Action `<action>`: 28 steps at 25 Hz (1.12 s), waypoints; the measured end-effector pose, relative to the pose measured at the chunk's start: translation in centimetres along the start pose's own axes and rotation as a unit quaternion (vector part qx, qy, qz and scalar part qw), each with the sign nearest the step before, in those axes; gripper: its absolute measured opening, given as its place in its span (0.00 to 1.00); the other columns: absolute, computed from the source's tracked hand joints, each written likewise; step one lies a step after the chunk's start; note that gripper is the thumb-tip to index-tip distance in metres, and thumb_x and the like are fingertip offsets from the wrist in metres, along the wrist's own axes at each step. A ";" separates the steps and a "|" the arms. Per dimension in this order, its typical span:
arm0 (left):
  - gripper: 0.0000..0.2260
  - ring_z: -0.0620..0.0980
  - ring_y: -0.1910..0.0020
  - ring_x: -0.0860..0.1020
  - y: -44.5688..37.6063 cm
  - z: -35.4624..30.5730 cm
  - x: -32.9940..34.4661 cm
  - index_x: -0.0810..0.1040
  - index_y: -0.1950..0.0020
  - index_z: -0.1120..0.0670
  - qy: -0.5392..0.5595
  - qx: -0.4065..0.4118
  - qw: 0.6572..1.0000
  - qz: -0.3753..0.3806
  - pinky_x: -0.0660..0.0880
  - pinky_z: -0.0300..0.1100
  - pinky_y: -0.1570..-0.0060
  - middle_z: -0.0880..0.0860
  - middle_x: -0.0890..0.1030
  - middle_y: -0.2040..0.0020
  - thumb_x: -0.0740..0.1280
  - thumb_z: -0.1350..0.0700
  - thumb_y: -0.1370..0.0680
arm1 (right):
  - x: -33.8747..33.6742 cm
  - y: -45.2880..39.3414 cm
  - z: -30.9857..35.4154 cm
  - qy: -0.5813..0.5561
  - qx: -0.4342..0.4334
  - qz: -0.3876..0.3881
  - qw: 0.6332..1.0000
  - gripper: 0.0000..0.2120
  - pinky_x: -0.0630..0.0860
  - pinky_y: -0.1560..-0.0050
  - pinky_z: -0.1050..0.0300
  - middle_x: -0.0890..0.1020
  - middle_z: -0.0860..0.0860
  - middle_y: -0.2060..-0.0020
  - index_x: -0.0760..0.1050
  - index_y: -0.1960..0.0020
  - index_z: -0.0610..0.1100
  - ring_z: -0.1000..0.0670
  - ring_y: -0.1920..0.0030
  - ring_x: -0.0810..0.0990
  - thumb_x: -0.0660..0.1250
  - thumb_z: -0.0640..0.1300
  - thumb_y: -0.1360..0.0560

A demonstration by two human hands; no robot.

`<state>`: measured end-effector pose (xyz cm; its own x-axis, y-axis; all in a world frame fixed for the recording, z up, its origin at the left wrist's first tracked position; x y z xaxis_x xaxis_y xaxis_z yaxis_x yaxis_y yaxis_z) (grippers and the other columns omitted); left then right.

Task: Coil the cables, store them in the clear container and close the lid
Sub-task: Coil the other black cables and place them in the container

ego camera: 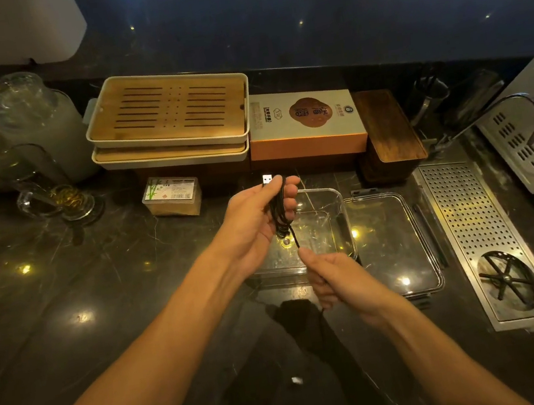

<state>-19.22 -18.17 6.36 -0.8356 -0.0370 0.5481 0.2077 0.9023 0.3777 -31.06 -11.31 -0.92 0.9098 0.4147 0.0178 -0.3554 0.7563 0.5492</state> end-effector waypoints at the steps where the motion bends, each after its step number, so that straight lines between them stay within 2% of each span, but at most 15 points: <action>1: 0.13 0.41 0.65 0.79 0.1 0.2 0.3 0.80 0.39 0.65 -0.013 -0.015 1.000 0.019 0.78 0.32 0.63 0.50 0.83 0.61 0.62 0.58 0.16 | -0.8 -0.2 -0.4 -0.018 0.018 -0.001 1.000 0.25 0.65 0.68 0.57 0.62 0.52 0.76 0.65 0.72 0.51 0.52 0.74 0.61 0.67 0.64 0.23; 4: 0.14 0.42 0.65 0.78 0.9 1.7 1.2 0.80 0.38 0.66 -0.072 -0.082 0.990 0.095 0.77 0.33 0.64 0.51 0.82 0.60 0.63 0.57 0.17 | -2.8 -1.4 0.3 -0.118 0.051 0.002 0.992 0.20 0.56 0.76 0.63 0.60 0.54 0.74 0.67 0.69 0.52 0.55 0.74 0.56 0.72 0.57 0.26; 7: 0.15 0.45 0.62 0.79 1.6 2.9 1.9 0.80 0.38 0.65 -0.172 -0.120 0.966 0.153 0.77 0.36 0.59 0.54 0.83 0.57 0.64 0.56 0.17 | -4.3 -2.2 2.9 -0.105 0.061 0.008 0.993 0.15 0.53 0.75 0.64 0.61 0.54 0.73 0.72 0.66 0.49 0.56 0.74 0.57 0.72 0.53 0.25; 11: 0.13 0.45 0.63 0.81 0.9 2.6 1.2 0.81 0.41 0.63 -0.269 -0.089 0.952 0.112 0.78 0.37 0.58 0.55 0.86 0.56 0.63 0.55 0.16 | -5.2 -1.9 6.6 -0.003 0.033 -0.015 0.999 0.16 0.57 0.70 0.60 0.66 0.53 0.72 0.80 0.61 0.46 0.55 0.73 0.61 0.64 0.50 0.17; 15: 0.11 0.45 0.64 0.82 0.5 1.8 0.7 0.82 0.44 0.62 -0.325 -0.028 0.943 0.058 0.78 0.39 0.59 0.54 0.86 0.58 0.62 0.57 0.16 | -4.3 -0.3 9.2 0.132 -0.026 -0.078 0.988 0.16 0.65 0.71 0.59 0.71 0.52 0.72 0.78 0.59 0.45 0.55 0.73 0.66 0.61 0.49 0.15; 17: 0.11 0.46 0.63 0.82 0.3 1.4 0.2 0.83 0.45 0.62 -0.346 0.001 0.938 0.013 0.78 0.41 0.59 0.55 0.86 0.59 0.62 0.57 0.16 | -3.9 0.4 9.9 0.148 -0.054 -0.105 0.982 0.17 0.66 0.72 0.59 0.72 0.53 0.73 0.79 0.58 0.44 0.55 0.73 0.67 0.61 0.50 0.15; 19: 0.12 0.46 0.64 0.82 0.1 1.2 -0.8 0.83 0.46 0.62 -0.310 0.020 0.950 -0.041 0.78 0.39 0.60 0.55 0.85 0.60 0.63 0.57 0.16 | -3.2 0.8 9.8 0.117 -0.070 -0.103 0.985 0.17 0.63 0.73 0.61 0.71 0.55 0.73 0.80 0.54 0.42 0.57 0.74 0.65 0.61 0.51 0.15; 21: 0.12 0.48 0.62 0.82 0.0 1.1 -1.6 0.83 0.45 0.62 -0.233 0.030 0.969 -0.078 0.78 0.35 0.62 0.58 0.86 0.58 0.63 0.57 0.17 | -1.9 0.9 8.9 0.066 -0.076 -0.076 0.992 0.15 0.60 0.75 0.62 0.70 0.56 0.74 0.80 0.52 0.43 0.57 0.75 0.64 0.59 0.50 0.15; 24: 0.11 0.49 0.56 0.85 -0.4 1.8 -1.2 0.82 0.44 0.61 -0.106 0.020 0.992 -0.062 0.81 0.37 0.56 0.57 0.87 0.53 0.63 0.57 0.16 | -0.4 0.5 6.9 -0.014 -0.068 -0.046 0.996 0.16 0.62 0.75 0.61 0.70 0.53 0.73 0.78 0.56 0.44 0.56 0.76 0.64 0.58 0.48 0.14; 26: 0.10 0.47 0.59 0.84 -0.3 2.3 -0.5 0.81 0.45 0.61 -0.023 0.008 0.999 -0.043 0.81 0.38 0.55 0.54 0.86 0.57 0.61 0.59 0.16 | 0.0 0.2 5.4 -0.039 -0.050 -0.034 0.997 0.18 0.64 0.73 0.60 0.71 0.51 0.73 0.79 0.58 0.43 0.55 0.76 0.66 0.60 0.51 0.15; 28: 0.11 0.45 0.65 0.79 -0.3 2.8 -0.3 0.79 0.45 0.61 0.057 -0.015 0.998 -0.038 0.77 0.37 0.59 0.52 0.79 0.62 0.59 0.58 0.15 | 0.1 -0.1 4.1 -0.045 -0.032 -0.030 0.998 0.18 0.63 0.72 0.60 0.70 0.51 0.72 0.79 0.57 0.43 0.55 0.75 0.64 0.63 0.55 0.17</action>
<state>-20.45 -17.22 4.06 -0.7871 -0.1555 0.5970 0.1618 0.8818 0.4430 -30.08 -13.39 2.47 0.9444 0.3226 0.0631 -0.3099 0.8100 0.4979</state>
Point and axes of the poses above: each hand's wrist, its own y-axis away from the middle knuckle, its own x-axis out of the palm, z = x × y, the point moved 10 cm from there along -y, towards the middle knuckle
